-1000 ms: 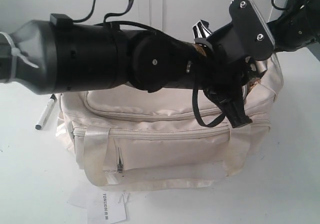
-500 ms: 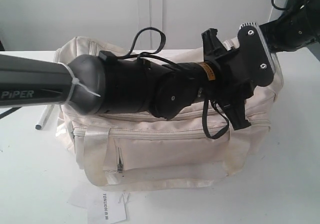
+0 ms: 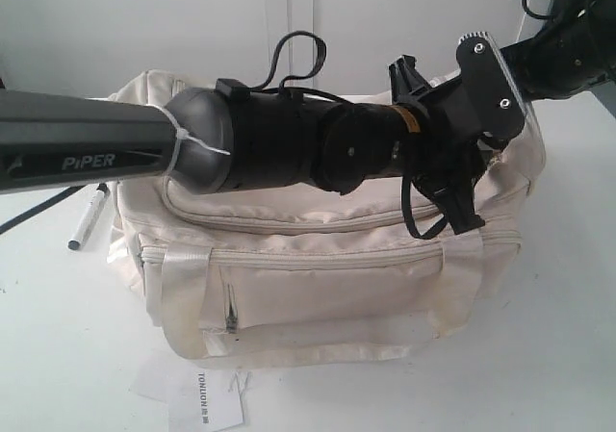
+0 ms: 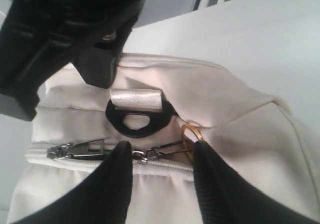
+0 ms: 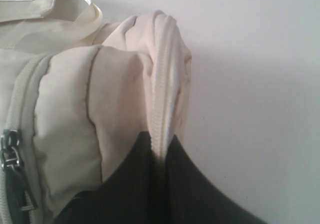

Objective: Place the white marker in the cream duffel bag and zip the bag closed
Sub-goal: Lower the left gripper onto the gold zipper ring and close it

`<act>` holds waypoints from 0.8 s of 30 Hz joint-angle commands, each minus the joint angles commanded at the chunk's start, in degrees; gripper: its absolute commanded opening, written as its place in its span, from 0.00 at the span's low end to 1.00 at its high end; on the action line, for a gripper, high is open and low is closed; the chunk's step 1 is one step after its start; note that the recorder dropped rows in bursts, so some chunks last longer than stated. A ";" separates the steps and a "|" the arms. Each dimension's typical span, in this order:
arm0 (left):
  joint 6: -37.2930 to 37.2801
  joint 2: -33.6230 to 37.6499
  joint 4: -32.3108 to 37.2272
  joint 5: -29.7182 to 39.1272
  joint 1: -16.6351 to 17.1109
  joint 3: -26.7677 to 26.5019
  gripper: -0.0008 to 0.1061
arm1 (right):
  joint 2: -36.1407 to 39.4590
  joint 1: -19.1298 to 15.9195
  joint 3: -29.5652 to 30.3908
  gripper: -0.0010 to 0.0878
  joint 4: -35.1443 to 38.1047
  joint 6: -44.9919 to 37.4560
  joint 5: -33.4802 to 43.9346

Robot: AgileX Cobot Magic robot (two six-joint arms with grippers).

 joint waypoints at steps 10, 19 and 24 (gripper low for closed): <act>-1.91 0.15 0.00 3.81 0.00 -1.51 0.43 | 0.00 0.00 0.00 0.01 0.00 0.00 0.00; -1.32 2.75 0.44 -2.98 0.00 -1.59 0.43 | 0.00 0.00 0.00 0.01 0.00 0.00 0.00; 0.00 3.24 3.30 -2.59 0.00 -1.59 0.43 | 0.00 0.00 0.00 0.01 0.00 0.00 0.00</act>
